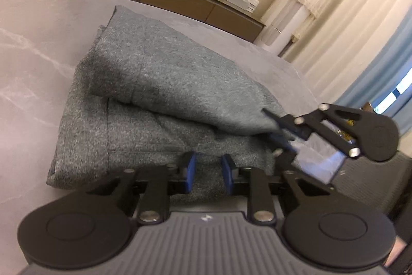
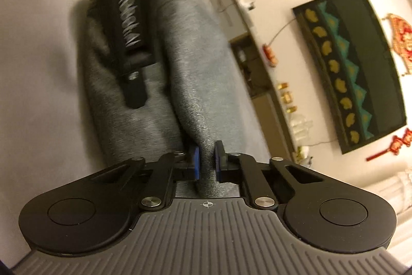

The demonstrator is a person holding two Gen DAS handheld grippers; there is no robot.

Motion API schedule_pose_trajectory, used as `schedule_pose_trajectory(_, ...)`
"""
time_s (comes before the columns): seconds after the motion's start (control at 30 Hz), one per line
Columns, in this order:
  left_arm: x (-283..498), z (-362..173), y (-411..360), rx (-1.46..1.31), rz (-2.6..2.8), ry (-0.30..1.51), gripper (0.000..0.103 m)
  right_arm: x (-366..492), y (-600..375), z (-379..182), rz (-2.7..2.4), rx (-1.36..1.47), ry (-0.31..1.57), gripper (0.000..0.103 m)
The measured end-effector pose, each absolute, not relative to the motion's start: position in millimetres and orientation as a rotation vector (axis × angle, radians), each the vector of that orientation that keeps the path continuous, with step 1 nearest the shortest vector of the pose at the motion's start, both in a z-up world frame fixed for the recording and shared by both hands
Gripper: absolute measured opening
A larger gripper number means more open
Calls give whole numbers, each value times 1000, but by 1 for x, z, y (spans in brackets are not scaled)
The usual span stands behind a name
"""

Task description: Fold clothes

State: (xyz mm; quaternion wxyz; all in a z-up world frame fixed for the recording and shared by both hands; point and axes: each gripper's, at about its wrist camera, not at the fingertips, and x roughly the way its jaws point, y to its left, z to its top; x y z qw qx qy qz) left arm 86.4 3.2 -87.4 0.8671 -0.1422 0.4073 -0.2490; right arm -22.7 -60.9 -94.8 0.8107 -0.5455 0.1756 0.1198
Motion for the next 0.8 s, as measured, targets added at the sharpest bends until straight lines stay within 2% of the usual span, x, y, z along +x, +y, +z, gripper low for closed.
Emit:
schedule_pose_trajectory(0.1,84,-86,-2,-276,-503,837,24,-51,-67,-71,259,-1097,338,1)
schedule_pose_trajectory(0.2,82,-83,-3,-278,-491,833,24,-90,-70,-73,298,-1095,354,1)
schedule_pose_trajectory(0.37,74,-77,3,-305,-471,829,24,-82,-81,-111,251,-1137,410,1)
schedule_pose_trajectory(0.43,69,-76,20,-413,-481,810,34,-82,-82,-109,277,-1113,414,1)
schedule_pose_trajectory(0.57,62,-71,48,-621,-570,789,43,-79,-83,-113,286,-1119,419,1)
schedule_pose_trajectory(0.63,60,-70,52,-634,-558,785,48,-78,-85,-114,283,-1106,417,1)
schedule_pose_trajectory(0.73,58,-67,54,-634,-554,781,49,-74,-86,-110,285,-1069,426,1)
schedule_pose_trajectory(0.8,53,-61,49,-598,-589,777,57,-68,-89,-104,293,-993,454,1)
